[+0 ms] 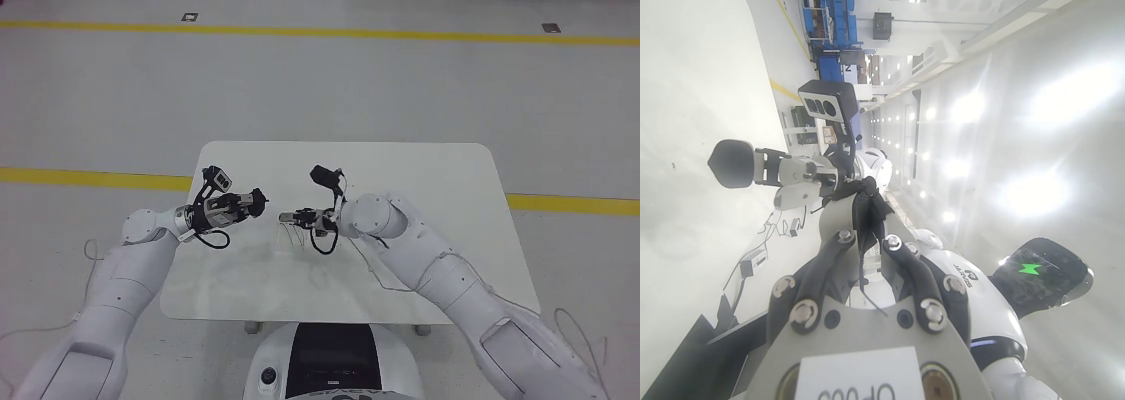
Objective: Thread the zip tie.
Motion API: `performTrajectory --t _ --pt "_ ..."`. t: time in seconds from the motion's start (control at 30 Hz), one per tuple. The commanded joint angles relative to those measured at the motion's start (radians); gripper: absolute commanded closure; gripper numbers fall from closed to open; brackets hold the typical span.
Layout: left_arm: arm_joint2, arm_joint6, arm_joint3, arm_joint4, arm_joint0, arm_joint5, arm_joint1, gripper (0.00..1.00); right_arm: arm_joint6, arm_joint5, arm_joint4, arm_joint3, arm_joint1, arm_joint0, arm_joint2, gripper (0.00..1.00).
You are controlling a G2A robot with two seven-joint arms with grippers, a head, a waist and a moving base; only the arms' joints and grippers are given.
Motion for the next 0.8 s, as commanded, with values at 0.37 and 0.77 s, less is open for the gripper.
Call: performTrajectory --t 0.37,0.77 --pt "0.0 0.0 0.0 0.0 0.0 0.0 0.0 1.0 0.004 0.042 -0.097 0.113 -0.084 0.109 -0.141 0.0" --pt "0.0 0.0 0.0 0.0 0.0 0.0 0.0 1.0 0.004 0.042 -0.097 0.113 -0.084 0.109 -0.141 0.0"
